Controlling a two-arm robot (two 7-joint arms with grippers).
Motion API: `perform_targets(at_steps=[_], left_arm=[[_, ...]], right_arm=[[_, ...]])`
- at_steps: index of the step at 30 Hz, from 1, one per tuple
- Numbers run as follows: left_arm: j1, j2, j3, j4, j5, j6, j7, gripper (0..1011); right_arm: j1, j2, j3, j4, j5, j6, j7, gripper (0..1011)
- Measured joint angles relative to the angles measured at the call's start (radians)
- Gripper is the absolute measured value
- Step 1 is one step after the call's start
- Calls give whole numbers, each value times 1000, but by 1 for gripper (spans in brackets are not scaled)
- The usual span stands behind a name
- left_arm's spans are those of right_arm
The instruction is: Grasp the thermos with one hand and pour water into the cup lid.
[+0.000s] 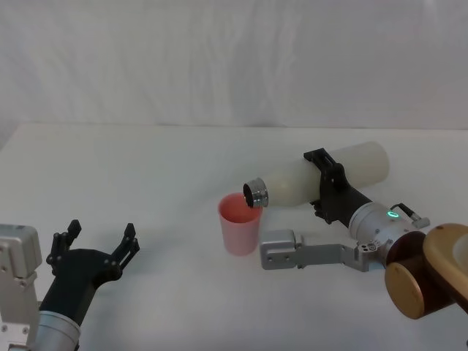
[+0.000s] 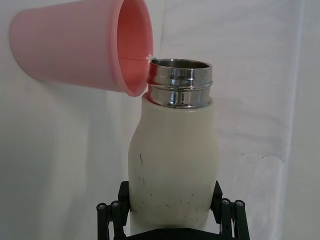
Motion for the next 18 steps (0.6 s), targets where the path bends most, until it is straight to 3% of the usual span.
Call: perform_targets(at_steps=[18], left_arm=[[0, 0, 0, 0, 0, 0, 0, 1001]], right_arm=[[3, 3, 0, -1, -2, -1, 3, 959]])
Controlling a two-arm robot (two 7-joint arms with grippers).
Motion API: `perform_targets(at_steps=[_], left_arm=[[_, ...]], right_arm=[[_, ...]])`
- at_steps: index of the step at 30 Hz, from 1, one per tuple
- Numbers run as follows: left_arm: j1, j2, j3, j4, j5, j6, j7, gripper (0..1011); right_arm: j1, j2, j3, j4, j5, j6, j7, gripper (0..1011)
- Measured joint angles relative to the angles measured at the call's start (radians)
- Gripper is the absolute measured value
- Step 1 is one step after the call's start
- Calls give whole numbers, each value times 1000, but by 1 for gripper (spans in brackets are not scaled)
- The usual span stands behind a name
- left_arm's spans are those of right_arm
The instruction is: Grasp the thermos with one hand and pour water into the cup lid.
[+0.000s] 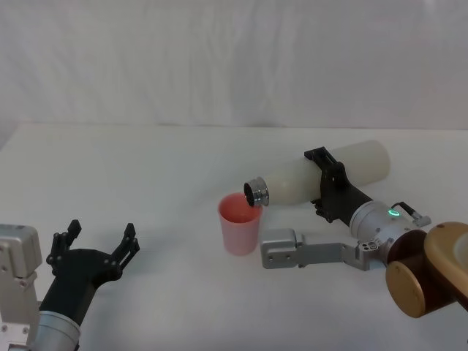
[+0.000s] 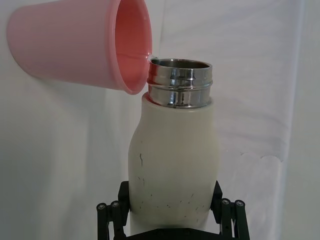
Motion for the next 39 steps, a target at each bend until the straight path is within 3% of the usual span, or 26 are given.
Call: perform_targets(at_steps=[39], left_arm=[[0, 0, 0, 0, 0, 0, 0, 1001]], right_arm=[[8, 3, -13, -2, -9, -3, 10, 959]])
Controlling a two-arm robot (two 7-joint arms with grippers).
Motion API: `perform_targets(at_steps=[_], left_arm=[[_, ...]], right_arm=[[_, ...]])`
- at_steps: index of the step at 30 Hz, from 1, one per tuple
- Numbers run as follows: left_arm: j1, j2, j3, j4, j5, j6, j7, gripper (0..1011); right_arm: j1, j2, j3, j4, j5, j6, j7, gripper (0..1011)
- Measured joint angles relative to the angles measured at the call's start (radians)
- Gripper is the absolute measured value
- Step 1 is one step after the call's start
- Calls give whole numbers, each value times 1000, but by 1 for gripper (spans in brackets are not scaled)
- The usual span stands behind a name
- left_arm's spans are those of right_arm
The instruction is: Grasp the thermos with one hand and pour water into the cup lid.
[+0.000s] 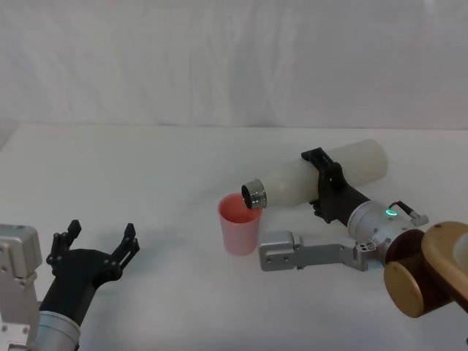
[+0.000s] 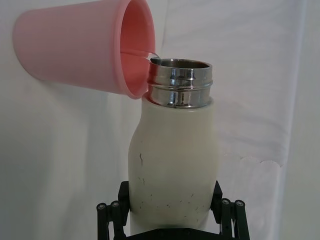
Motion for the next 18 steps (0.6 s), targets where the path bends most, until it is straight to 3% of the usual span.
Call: perform_targets(at_steps=[18], left_arm=[[0, 0, 0, 0, 0, 0, 0, 1001]], right_arm=[[3, 1, -1, -1, -1, 0, 2, 959]])
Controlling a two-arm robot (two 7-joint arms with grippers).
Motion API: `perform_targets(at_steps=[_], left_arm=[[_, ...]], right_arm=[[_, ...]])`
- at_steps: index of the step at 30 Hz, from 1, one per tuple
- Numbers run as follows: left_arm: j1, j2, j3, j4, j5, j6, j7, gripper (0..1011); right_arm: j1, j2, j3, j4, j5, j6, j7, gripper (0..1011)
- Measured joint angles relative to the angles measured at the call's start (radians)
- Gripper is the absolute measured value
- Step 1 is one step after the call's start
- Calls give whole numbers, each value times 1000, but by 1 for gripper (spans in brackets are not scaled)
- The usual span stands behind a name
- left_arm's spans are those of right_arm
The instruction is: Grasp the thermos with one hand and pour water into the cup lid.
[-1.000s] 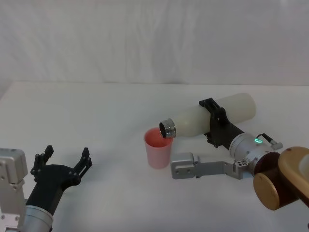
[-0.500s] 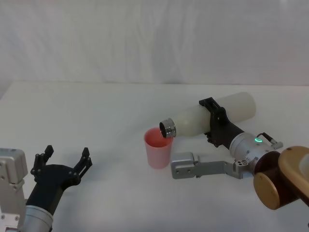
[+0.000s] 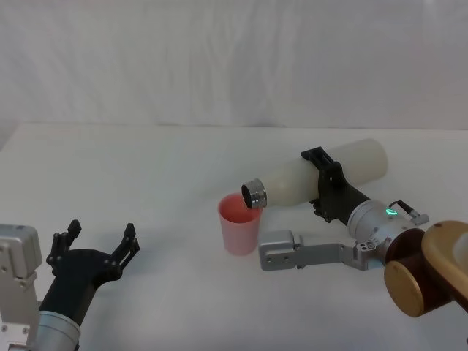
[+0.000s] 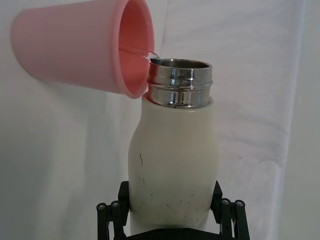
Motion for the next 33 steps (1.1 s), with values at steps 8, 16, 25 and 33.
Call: perform_targets(at_steps=[8, 16, 25, 33], left_arm=[[0, 0, 0, 0, 0, 0, 0, 1001], [0, 0, 0, 0, 0, 0, 0, 1001], [0, 0, 0, 0, 0, 0, 0, 1001], [0, 0, 0, 0, 0, 0, 0, 1001]], right_arm=[[-10, -4, 10, 0, 14, 0, -9, 959], [-32, -23, 43, 5, 65, 0, -35, 959], [-82, -61, 124, -2, 187, -16, -91, 959], [-133, -89, 199, -34, 304, -32, -117, 959]])
